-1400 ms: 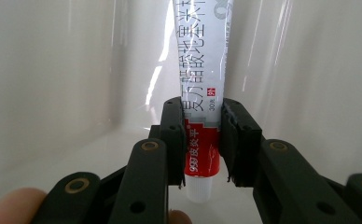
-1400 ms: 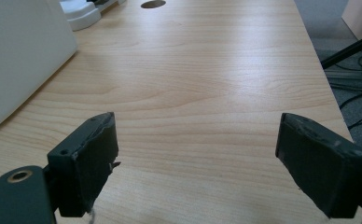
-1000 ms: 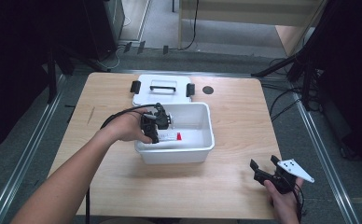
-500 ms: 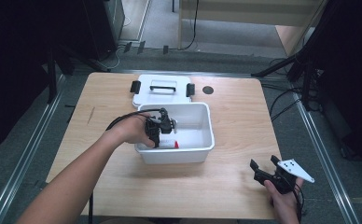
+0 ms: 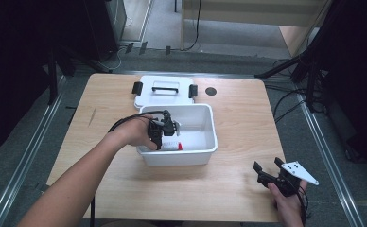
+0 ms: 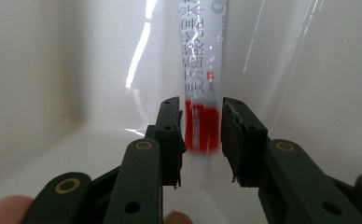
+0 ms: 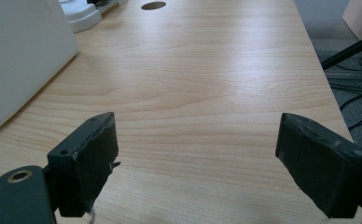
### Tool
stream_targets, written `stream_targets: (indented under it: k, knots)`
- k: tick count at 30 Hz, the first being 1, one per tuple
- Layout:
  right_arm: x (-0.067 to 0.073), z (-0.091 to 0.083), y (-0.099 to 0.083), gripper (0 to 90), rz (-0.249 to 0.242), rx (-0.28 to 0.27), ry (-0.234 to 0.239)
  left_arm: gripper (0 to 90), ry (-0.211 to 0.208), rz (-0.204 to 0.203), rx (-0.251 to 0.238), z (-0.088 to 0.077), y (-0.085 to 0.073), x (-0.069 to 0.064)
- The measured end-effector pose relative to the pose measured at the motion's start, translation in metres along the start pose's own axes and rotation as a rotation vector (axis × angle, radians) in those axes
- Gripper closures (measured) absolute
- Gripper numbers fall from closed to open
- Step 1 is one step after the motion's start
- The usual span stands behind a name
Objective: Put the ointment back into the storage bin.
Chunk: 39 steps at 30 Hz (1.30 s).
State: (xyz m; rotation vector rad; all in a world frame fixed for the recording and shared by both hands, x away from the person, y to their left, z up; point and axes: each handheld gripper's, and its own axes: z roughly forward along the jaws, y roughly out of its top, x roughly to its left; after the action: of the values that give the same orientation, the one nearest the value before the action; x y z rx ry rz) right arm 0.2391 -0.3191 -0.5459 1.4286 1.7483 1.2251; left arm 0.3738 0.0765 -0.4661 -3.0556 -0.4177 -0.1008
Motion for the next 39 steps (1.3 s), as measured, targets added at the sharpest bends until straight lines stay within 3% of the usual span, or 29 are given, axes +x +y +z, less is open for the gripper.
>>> stream_targets:
  k: [9, 14, 29, 39]
  knots:
    - [0.0, 0.0, 0.0, 13.0, -0.002, 0.0, -0.001, 59.3, -0.012, -0.024, -0.033, -0.002, -0.003, 0.002]
    - [0.0, 0.0, 0.0, 13.0, 0.0, 0.0, 0.0, 63.2, -0.011, -0.032, -0.047, -0.005, -0.005, 0.003]
    - [0.0, 0.0, 0.0, 13.0, -0.009, 0.001, 0.0, 74.5, -0.031, -0.05, -0.123, -0.041, -0.02, 0.004]
    - [0.001, 0.001, 0.0, 13.0, -0.008, 0.005, -0.002, 77.5, -0.009, -0.064, -0.159, -0.068, -0.035, 0.005]
